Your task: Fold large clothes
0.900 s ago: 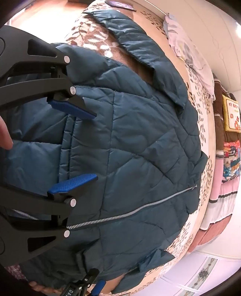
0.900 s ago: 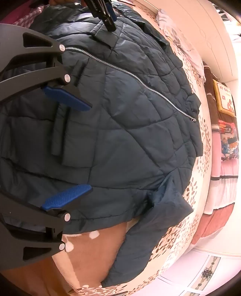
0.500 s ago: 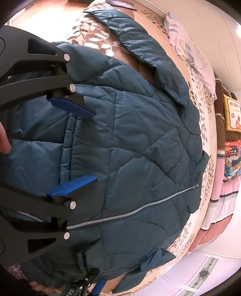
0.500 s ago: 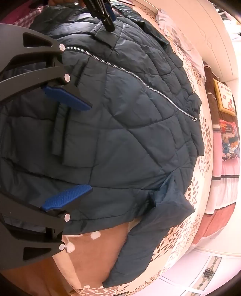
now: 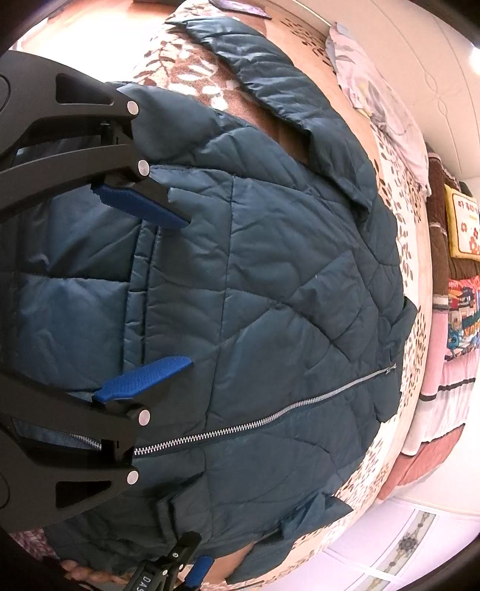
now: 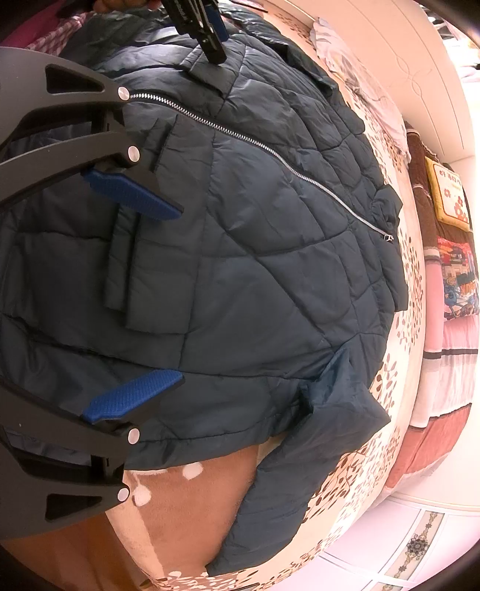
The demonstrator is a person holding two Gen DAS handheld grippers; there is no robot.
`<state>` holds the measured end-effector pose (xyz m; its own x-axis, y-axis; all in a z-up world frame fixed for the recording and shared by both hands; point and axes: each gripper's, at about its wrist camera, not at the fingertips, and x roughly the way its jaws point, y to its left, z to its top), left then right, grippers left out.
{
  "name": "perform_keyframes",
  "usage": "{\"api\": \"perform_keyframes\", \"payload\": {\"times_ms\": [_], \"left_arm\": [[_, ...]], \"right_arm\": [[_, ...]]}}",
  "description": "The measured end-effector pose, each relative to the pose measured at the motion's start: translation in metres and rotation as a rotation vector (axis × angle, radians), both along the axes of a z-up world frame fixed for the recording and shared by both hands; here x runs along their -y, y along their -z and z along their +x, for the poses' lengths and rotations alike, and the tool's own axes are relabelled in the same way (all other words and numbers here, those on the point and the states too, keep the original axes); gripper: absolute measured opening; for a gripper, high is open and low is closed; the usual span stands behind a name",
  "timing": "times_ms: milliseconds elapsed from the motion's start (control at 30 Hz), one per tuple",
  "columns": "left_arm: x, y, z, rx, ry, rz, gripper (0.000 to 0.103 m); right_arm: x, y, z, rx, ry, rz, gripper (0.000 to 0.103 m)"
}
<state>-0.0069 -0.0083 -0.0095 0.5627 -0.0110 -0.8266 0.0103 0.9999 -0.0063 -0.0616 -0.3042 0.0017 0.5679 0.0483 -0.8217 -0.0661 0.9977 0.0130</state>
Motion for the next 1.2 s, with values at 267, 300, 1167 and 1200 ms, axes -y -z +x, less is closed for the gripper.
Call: {"api": "perform_keyframes", "payload": {"times_ms": [267, 300, 1167, 1200], "left_arm": [[0.011, 0.008, -0.012, 0.003, 0.001, 0.000, 0.072], [0.005, 0.005, -0.008, 0.001, 0.001, 0.001, 0.072], [0.002, -0.007, 0.002, -0.020, 0.013, 0.027, 0.072], [0.002, -0.007, 0.002, -0.020, 0.013, 0.029, 0.072]], "right_arm": [[0.000, -0.001, -0.001, 0.001, 0.001, -0.002, 0.082], [0.000, -0.002, -0.001, 0.002, 0.002, -0.004, 0.082], [-0.003, 0.004, 0.003, -0.030, 0.024, -0.073, 0.083], [-0.003, 0.004, 0.003, -0.032, 0.025, -0.073, 0.083]]}}
